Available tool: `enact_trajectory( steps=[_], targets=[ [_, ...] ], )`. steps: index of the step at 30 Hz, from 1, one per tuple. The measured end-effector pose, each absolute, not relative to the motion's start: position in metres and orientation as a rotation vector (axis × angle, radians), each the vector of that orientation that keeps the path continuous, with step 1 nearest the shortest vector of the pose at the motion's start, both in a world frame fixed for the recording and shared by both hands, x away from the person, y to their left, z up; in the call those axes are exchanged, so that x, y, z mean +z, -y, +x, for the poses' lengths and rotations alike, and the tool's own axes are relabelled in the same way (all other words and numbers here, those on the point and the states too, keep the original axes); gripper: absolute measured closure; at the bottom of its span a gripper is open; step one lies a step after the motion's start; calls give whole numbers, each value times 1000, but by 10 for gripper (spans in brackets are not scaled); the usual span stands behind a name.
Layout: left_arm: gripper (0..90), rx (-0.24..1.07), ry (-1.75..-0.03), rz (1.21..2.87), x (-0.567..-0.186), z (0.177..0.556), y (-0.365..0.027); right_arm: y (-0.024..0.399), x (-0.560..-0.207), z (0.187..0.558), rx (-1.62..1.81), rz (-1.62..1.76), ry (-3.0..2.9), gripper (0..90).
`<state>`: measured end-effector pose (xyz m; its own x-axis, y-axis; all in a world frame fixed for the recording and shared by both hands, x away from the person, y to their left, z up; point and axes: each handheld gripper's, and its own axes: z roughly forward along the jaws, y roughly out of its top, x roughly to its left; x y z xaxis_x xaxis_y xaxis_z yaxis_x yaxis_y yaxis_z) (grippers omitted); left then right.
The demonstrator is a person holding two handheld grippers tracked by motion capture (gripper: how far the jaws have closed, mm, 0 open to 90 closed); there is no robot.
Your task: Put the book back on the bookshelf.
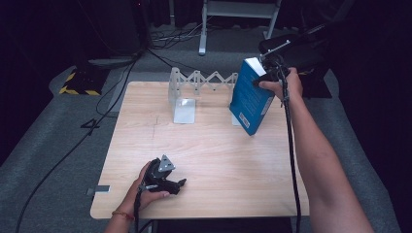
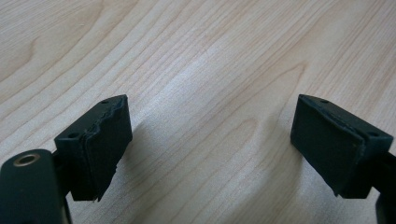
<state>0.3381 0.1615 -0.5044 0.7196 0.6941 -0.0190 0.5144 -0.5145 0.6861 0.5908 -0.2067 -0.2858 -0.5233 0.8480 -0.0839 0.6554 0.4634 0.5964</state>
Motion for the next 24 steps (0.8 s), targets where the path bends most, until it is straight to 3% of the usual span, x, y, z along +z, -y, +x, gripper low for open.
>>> enact_trajectory(
  steps=[5,24],
  targets=[
    [132,338,-909,2235,-504,338,-162,204,-287,587,818,1273,-2327,607],
    [137,341,-902,2238,-504,338,-161,200,-303,574,930,1383,-1986,607]
  ],
)
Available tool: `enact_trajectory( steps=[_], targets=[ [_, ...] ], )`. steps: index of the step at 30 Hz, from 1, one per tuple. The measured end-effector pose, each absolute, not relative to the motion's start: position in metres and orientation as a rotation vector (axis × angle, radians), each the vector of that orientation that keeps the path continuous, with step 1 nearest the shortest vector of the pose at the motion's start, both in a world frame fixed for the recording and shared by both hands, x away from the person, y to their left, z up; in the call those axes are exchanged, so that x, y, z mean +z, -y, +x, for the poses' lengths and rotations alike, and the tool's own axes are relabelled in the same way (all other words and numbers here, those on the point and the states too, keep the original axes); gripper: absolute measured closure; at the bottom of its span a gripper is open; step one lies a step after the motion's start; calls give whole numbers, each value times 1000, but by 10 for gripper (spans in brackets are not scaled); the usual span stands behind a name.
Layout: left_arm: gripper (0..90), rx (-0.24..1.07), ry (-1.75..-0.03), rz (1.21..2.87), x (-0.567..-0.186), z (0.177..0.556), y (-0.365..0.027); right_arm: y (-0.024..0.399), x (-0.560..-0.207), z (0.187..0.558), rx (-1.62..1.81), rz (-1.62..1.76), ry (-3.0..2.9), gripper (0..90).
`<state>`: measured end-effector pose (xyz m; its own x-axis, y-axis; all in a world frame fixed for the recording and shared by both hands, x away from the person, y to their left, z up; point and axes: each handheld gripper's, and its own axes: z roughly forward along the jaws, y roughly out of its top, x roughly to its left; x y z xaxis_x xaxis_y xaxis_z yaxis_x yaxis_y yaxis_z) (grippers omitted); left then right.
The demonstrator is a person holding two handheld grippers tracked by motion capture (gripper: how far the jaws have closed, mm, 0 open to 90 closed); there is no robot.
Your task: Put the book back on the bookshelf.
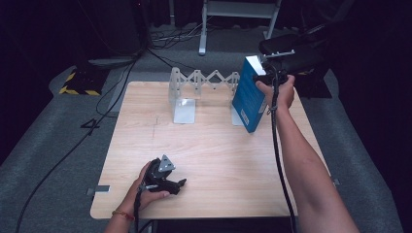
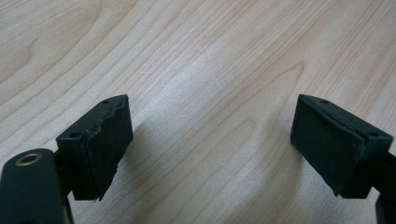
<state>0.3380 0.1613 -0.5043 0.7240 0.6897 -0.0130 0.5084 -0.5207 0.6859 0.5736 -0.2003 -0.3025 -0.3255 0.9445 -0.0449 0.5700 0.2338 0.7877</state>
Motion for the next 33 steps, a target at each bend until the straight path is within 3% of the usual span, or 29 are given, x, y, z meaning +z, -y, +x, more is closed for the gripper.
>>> enact_trajectory(
  steps=[7,15,33],
  targets=[
    [138,342,-902,2239,-504,338,-161,201,-303,570,916,1362,-1997,584],
    [138,342,-902,2239,-504,338,-161,206,-297,567,866,1329,-2078,479],
    [133,339,-900,2239,-504,339,-161,222,-290,548,884,1261,-2124,354]
  ],
)
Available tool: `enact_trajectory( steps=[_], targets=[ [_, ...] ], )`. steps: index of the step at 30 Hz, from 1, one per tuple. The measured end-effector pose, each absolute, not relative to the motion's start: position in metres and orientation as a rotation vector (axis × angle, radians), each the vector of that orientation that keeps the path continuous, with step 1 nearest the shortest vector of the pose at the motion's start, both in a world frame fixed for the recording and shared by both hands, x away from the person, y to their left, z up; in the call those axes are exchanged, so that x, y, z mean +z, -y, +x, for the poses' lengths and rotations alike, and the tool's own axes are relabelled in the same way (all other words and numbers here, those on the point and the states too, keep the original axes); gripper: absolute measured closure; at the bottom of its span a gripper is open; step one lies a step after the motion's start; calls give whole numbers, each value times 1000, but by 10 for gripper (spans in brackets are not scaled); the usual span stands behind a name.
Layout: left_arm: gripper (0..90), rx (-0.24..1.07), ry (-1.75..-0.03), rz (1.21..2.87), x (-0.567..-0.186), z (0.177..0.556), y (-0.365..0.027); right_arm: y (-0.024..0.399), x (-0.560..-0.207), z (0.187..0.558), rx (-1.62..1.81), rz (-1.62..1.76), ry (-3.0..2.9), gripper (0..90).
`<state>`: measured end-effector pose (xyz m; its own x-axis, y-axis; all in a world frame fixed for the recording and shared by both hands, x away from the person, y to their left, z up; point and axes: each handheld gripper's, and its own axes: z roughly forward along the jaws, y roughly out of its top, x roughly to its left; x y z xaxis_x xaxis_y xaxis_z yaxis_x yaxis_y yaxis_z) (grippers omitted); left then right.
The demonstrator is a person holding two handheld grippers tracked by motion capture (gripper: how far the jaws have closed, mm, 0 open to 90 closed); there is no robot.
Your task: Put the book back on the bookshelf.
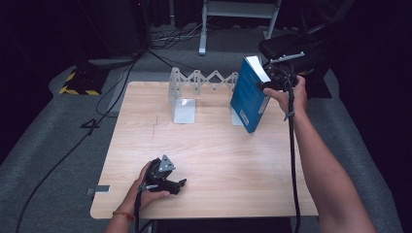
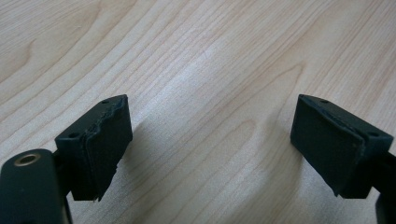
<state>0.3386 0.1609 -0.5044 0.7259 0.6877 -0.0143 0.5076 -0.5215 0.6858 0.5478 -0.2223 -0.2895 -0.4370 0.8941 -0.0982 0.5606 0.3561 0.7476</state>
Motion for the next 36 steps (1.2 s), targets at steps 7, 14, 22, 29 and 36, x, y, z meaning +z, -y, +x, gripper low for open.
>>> enact_trajectory(
  steps=[7,14,22,29,36],
  targets=[
    [133,339,-900,2239,-504,339,-161,227,-287,536,909,1225,-2145,344],
    [133,339,-900,2238,-504,339,-161,237,-289,526,939,1214,-2156,328],
    [133,339,-900,2238,-504,339,-161,246,-294,515,965,1184,-2173,322],
    [133,339,-899,2239,-504,339,-161,254,-300,506,962,1161,-2181,326],
    [132,335,-897,2239,-504,339,-161,266,-310,498,964,1144,-2194,327]
  ],
)
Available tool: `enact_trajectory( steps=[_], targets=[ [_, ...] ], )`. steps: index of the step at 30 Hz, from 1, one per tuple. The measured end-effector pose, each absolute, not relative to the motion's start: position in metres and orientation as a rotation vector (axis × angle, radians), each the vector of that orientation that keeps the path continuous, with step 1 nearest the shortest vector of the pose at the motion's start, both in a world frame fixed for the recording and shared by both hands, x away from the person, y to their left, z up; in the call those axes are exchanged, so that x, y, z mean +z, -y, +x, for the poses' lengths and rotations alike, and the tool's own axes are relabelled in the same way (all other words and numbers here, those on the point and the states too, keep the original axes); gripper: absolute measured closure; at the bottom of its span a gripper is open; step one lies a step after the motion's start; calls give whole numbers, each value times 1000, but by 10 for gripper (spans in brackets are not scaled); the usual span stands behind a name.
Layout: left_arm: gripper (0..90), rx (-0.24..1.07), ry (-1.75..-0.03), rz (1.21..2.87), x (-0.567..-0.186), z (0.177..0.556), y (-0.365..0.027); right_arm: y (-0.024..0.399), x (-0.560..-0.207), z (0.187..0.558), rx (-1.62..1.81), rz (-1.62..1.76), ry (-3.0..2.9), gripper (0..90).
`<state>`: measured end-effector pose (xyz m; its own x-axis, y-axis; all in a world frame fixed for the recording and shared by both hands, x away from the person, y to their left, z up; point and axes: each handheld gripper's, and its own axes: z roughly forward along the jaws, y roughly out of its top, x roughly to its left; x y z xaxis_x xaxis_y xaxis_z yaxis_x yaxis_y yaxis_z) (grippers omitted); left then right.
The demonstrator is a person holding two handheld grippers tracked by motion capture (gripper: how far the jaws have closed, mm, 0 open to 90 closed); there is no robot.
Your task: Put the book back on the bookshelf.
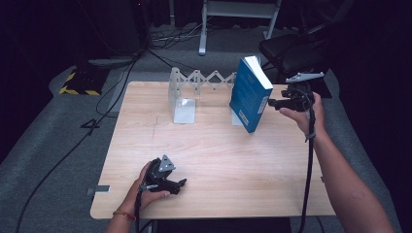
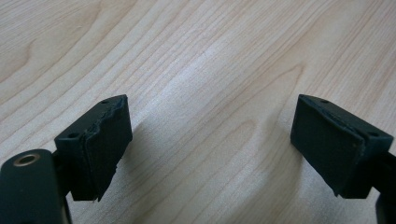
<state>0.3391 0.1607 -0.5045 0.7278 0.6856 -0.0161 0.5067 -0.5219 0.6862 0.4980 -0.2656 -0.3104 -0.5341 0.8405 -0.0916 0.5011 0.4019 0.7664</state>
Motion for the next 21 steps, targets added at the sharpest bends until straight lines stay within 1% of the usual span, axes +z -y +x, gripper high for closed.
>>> enact_trajectory(
  steps=[6,21],
  targets=[
    [131,340,-896,2240,-504,339,-161,271,-319,493,959,1130,-2213,327],
    [132,340,-896,2240,-504,339,-161,290,-355,475,909,1050,-2273,312]
  ],
)
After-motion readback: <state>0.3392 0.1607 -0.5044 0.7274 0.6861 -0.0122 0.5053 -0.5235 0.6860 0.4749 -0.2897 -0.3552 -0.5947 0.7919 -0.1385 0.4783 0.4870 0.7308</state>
